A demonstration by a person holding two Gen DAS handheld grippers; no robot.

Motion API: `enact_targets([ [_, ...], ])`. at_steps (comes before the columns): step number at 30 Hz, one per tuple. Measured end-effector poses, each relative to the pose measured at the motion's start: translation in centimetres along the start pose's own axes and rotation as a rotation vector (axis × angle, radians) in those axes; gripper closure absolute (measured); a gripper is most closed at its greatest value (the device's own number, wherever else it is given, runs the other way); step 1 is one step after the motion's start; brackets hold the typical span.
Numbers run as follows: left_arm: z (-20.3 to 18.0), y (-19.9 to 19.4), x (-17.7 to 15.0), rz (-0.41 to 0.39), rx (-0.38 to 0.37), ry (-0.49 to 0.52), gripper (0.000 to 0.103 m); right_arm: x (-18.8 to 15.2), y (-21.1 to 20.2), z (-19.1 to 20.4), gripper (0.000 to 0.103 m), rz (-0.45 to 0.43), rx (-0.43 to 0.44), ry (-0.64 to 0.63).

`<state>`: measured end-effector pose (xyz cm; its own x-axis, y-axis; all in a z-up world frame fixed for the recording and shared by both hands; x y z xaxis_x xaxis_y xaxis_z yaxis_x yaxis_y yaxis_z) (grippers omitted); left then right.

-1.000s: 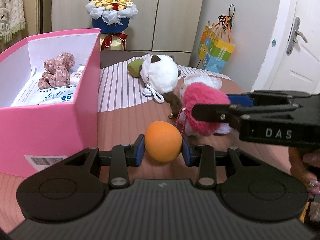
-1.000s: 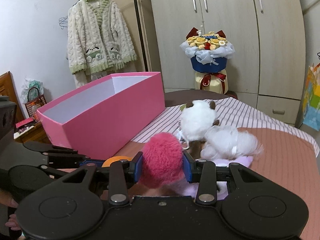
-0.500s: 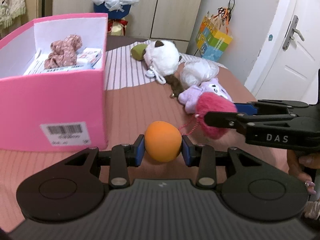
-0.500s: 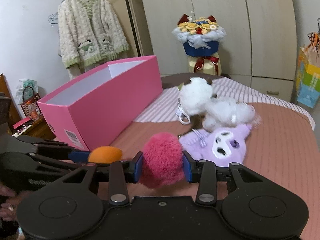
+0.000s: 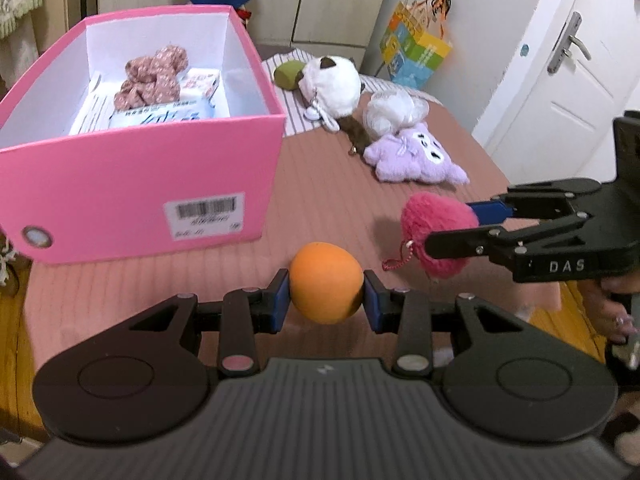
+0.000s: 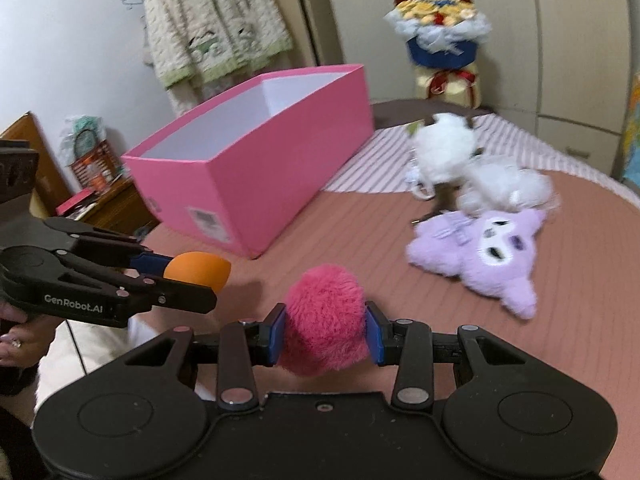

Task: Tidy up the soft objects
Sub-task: 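Lift the orange ball and pink pom-pom and carry both toward the pink box, then lower the ball and pom-pom into the pink box and open both grippers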

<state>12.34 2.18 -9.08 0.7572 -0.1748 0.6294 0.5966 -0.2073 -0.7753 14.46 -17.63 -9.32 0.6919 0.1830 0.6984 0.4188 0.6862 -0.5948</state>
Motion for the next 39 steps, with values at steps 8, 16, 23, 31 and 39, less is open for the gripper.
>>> enact_targets([
  [8, 2.8, -4.1, 0.5, 0.041, -0.023, 0.008, 0.066, 1.3, 0.2, 3.3, 0.058, 0.055, 0.120, -0.003],
  [16, 4.5, -8.1, 1.2, -0.017, 0.021, 0.040, 0.066, 3.6, 0.0, 7.1, 0.058, 0.078, 0.203, -0.061],
  [23, 5.9, -10.1, 2.7, -0.093, 0.053, 0.036, 0.066, 6.2, -0.1, 9.6, 0.058, 0.032, 0.233, -0.133],
  [31, 7.5, -10.4, 5.5, -0.164, 0.059, 0.014, 0.066, 9.7, 0.3, 10.0, 0.058, -0.040, 0.223, -0.171],
  [39, 10.4, -8.4, 9.4, -0.219, 0.061, -0.062, 0.066, 13.6, 1.6, 9.2, 0.057, -0.124, 0.187, -0.220],
])
Point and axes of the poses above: each gripper's, at about its wrist camera, not at the fingertips, and y roughly the way its jaws point, z to its left, x to its top, the point moved 4 cm from there along y, roughly the way its jaws point, and after that the axes turned 15 degrees about x, right-handed, at the moved point
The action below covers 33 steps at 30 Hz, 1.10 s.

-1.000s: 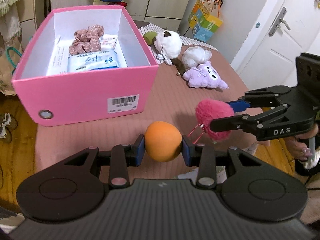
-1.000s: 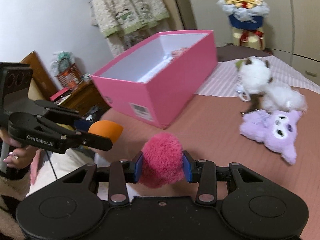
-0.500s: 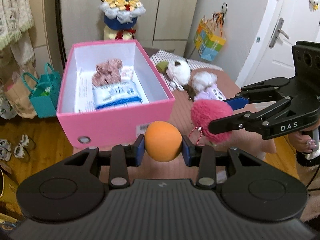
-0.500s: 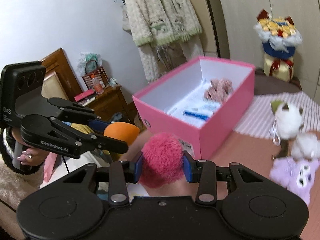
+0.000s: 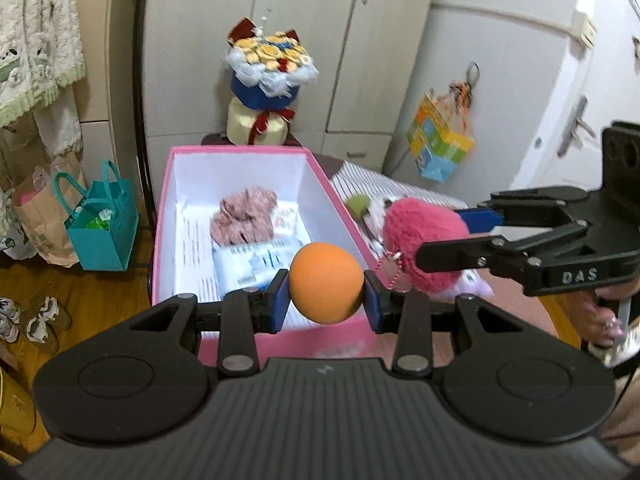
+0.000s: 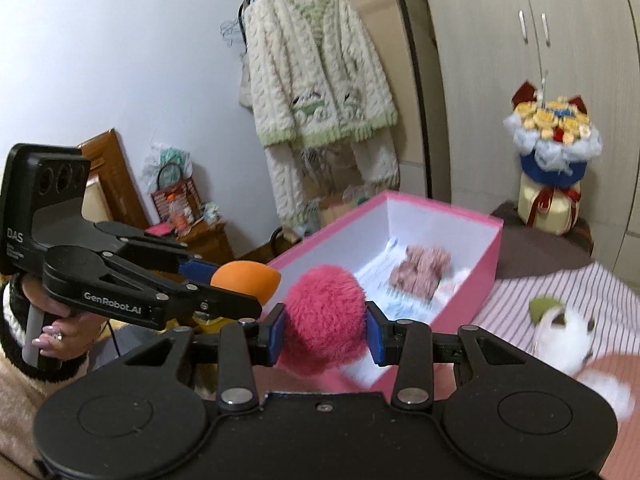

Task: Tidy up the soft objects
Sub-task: 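Lower the ball and pom-pom into the pink box and open both grippers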

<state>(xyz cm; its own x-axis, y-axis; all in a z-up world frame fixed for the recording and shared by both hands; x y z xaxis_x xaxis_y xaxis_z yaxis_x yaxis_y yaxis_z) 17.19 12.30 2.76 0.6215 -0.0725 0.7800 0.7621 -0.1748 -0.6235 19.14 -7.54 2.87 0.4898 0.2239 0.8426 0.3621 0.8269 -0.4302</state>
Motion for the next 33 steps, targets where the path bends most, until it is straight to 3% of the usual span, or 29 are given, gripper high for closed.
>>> enact_targets([
  [4, 1.3, 1.9, 1.0, -0.043, 0.036, -0.006, 0.066, 1.6, 1.4, -1.5, 0.057, -0.023, -0.025, -0.017],
  [9, 2.4, 5.5, 2.3, -0.040, 0.091, 0.001, 0.066, 2.7, 4.2, -3.9, 0.057, -0.011, -0.078, -0.047],
  [13, 3.0, 8.7, 3.3, -0.018, 0.104, 0.010, 0.066, 3.1, 7.3, -6.3, 0.057, 0.068, -0.094, -0.070],
  [17, 3.3, 12.2, 4.1, 0.007, 0.170, 0.056, 0.066, 3.0, 10.1, -8.4, 0.057, 0.160, -0.134, -0.113],
  [23, 2.9, 15.6, 4.9, 0.078, 0.192, 0.132, 0.065, 2.5, 12.2, -9.5, 0.057, 0.231, -0.156, -0.186],
  [28, 3.4, 17.5, 5.3, 0.147, 0.192, 0.087, 0.065, 2.3, 13.7, -9.6, 0.056, 0.290, -0.132, -0.218],
  [33, 3.2, 18.5, 5.7, 0.166, 0.188, 0.082, 0.064, 2.3, 15.0, -10.2, 0.056, 0.329, -0.120, -0.223],
])
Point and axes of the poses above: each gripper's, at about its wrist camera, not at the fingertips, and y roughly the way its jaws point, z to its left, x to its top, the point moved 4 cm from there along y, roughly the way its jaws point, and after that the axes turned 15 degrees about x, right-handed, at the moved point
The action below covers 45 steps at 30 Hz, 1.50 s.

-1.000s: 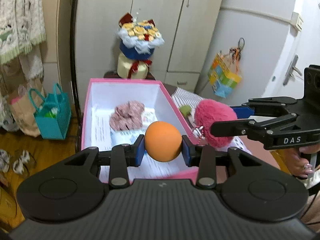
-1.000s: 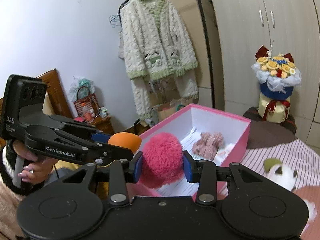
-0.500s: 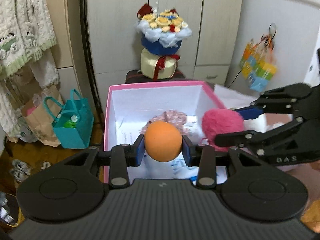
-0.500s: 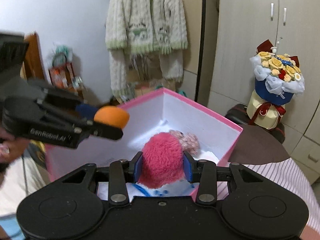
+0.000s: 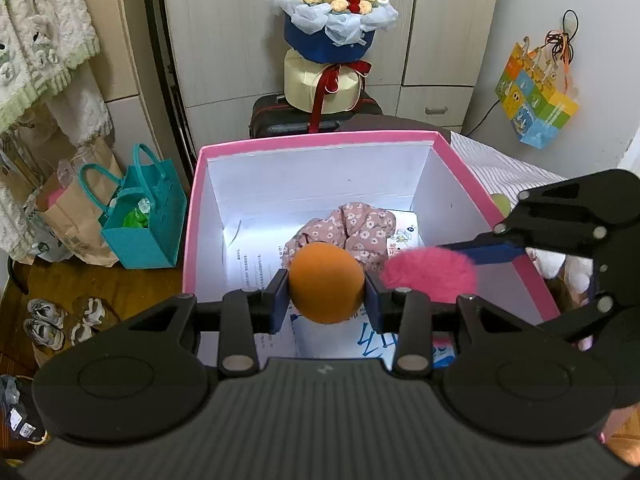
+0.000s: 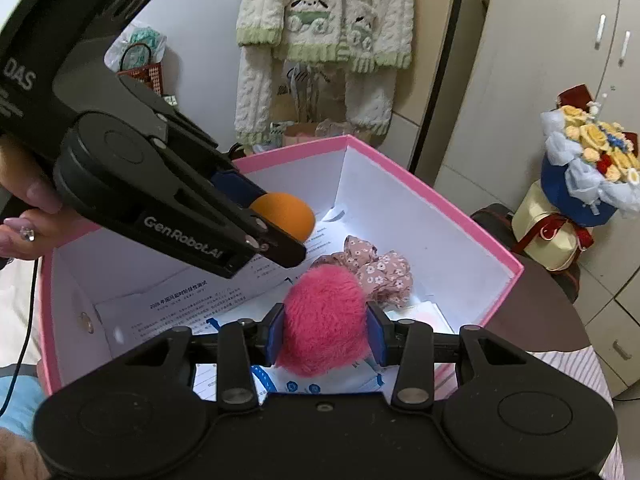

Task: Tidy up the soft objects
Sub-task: 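Lower the ball and pom-pom into the pink box and open both grippers, then withdraw both grippers from the box toward the purple plush toy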

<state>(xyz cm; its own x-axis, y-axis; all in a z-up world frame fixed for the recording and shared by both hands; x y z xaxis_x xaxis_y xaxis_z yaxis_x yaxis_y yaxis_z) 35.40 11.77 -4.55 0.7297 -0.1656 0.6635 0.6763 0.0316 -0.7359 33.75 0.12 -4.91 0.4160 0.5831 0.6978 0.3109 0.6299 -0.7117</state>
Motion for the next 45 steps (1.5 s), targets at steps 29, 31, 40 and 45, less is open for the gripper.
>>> enact_targets([
  [29, 0.5, -14.6, -4.8, -0.095, -0.152, -0.069, 0.038, -4.3, -12.6, 4.1, 0.036, -0.274, 0.029, 0.170],
  [31, 0.2, -16.0, -5.3, -0.096, -0.158, -0.063, 0.038, -4.8, -13.7, 5.0, 0.035, -0.275, 0.026, 0.161],
  [40, -2.5, -21.5, -7.9, -0.128, -0.168, 0.005, 0.036, -7.7, -19.0, 9.0, 0.029, -0.299, -0.007, 0.126],
  [45, -4.3, -23.4, -9.5, -0.148, -0.172, 0.043, 0.030, -10.2, -21.3, 10.7, 0.028, -0.293, -0.050, 0.099],
])
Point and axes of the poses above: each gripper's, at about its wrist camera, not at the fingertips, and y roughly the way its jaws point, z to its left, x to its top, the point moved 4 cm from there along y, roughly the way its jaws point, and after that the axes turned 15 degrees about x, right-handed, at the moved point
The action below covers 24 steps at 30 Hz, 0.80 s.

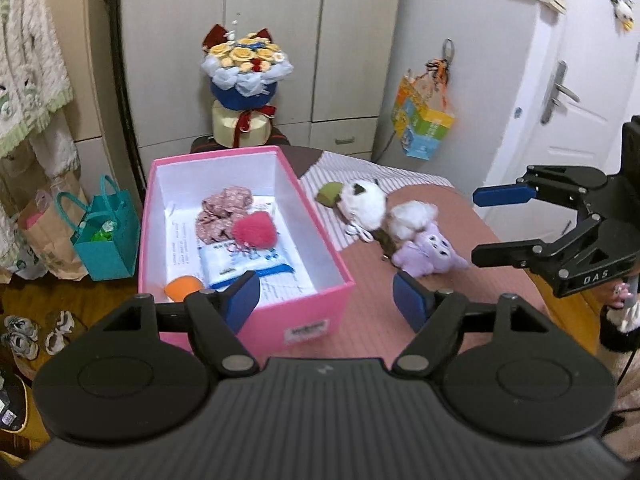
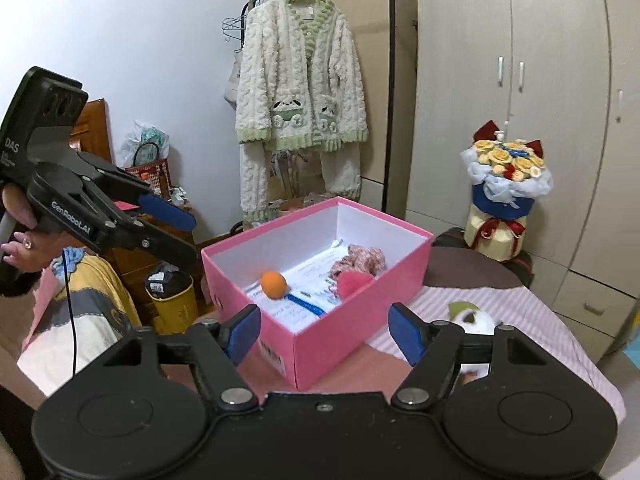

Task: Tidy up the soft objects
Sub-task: 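Withdraw both grippers from the box toward the purple plush toy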

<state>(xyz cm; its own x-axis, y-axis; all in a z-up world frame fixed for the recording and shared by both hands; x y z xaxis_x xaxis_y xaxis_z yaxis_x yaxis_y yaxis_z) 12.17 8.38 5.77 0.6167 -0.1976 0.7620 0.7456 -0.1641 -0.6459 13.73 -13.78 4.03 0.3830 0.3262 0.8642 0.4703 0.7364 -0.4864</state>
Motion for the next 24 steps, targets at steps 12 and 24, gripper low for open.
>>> enact_targets([
  [12, -5.7, 0.4, -1.9, 0.002, -0.074, 0.080, 0.024, -4.2, -4.5, 1.2, 0.022, 0.006, -0.064, -0.008],
  [24, -10.5, 3.6, -2.1, 0.011, -0.198, 0.133, 0.024, -8.8, -5.8, -1.6, 0.017, 0.020, -0.103, 0.019],
])
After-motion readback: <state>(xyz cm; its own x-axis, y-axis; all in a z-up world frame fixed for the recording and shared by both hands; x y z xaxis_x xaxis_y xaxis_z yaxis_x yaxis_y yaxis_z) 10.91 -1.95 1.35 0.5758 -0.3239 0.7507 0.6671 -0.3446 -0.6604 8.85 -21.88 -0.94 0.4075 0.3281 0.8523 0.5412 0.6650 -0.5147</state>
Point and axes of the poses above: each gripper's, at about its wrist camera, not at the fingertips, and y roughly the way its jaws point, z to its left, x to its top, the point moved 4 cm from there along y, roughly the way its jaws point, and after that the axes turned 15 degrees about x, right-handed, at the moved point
